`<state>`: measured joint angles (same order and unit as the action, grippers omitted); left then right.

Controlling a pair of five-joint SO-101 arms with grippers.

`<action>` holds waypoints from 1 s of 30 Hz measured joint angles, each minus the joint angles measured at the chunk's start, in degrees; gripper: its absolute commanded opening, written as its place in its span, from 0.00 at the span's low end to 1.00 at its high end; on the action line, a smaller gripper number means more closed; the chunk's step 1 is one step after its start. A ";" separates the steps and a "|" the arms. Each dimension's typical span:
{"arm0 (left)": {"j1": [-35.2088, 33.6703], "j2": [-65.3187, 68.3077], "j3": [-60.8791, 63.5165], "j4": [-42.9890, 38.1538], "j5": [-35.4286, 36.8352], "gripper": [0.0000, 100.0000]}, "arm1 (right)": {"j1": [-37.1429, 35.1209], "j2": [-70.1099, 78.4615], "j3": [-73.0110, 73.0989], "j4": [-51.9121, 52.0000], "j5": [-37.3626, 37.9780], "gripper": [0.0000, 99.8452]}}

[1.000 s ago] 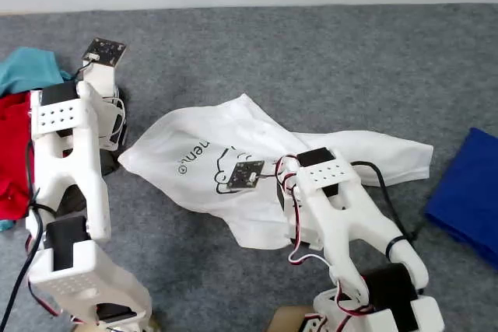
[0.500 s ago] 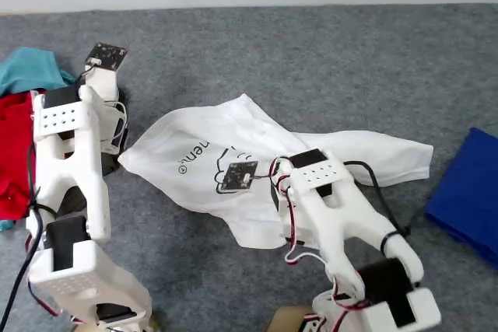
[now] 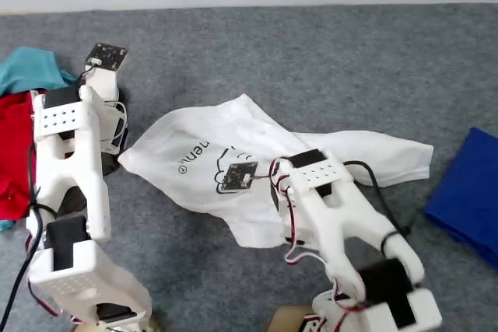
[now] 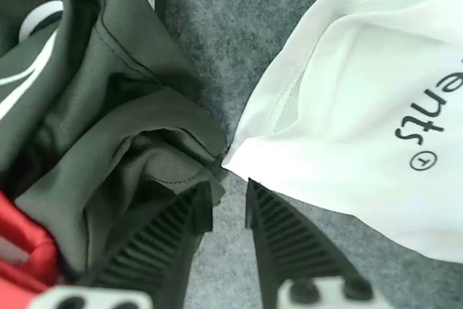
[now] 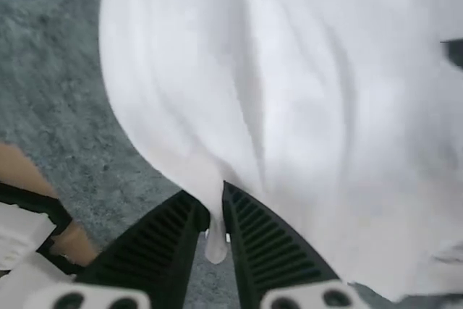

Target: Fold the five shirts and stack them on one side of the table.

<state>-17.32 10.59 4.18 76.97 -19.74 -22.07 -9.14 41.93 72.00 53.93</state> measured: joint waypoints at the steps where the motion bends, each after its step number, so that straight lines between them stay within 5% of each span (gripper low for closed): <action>1: 0.00 0.00 0.00 0.00 0.00 0.09 | 0.18 -1.67 -0.53 0.35 0.00 0.01; 22: 3.87 -3.52 -1.85 2.99 2.90 0.09 | 16.44 -12.57 -20.40 14.33 -4.04 0.01; 30: 6.51 -7.47 -2.20 7.38 -10.02 0.14 | 24.62 -12.57 -25.14 20.04 -5.19 0.01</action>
<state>-10.81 3.12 1.98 84.35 -29.76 2.55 -21.71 16.79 92.04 48.75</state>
